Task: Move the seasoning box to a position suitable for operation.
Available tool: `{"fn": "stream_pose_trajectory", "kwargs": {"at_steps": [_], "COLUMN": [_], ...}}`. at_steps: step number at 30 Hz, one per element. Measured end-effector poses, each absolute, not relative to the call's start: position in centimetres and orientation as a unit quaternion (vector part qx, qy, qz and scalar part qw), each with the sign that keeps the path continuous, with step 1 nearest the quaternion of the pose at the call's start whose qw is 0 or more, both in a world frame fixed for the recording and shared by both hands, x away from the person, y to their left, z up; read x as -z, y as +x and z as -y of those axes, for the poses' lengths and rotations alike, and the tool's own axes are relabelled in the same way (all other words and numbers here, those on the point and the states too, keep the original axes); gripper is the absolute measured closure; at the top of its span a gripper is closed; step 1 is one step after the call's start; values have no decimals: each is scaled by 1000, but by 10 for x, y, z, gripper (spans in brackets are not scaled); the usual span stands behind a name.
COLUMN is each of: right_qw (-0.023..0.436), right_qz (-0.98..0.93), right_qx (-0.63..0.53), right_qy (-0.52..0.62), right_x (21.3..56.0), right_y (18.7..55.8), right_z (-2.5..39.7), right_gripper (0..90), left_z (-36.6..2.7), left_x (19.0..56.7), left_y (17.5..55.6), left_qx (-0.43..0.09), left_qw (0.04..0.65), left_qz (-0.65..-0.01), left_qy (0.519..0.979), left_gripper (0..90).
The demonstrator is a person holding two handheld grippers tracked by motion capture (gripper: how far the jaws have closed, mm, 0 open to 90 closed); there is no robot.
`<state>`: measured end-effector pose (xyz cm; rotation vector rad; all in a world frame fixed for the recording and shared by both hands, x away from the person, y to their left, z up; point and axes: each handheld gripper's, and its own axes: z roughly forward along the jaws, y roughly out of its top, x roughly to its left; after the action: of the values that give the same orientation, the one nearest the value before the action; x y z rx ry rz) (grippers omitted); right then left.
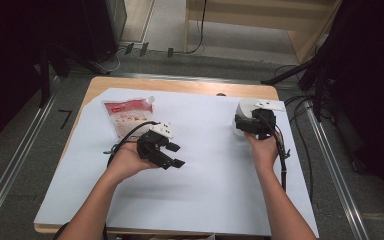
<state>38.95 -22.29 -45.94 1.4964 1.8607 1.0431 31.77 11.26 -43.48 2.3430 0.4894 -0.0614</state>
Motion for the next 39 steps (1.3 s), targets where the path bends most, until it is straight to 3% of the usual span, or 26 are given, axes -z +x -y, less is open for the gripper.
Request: {"fn": "stream_pose_trajectory", "kwargs": {"at_steps": [19,39], "right_qw": [200,158], "right_qz": [-749,-782], "right_qx": [-434,-450], "right_qy": [458,401], "right_x": [448,458], "right_y": [324,299], "right_z": [218,168], "right_gripper": [150,150], "left_z": [-112,-119], "left_x": [436,434], "left_y": [318,317], "left_qx": [23,25], "left_qw": [366,372], "left_qz": [-190,-201], "left_qy": [911,906], "left_gripper": [376,375]}}
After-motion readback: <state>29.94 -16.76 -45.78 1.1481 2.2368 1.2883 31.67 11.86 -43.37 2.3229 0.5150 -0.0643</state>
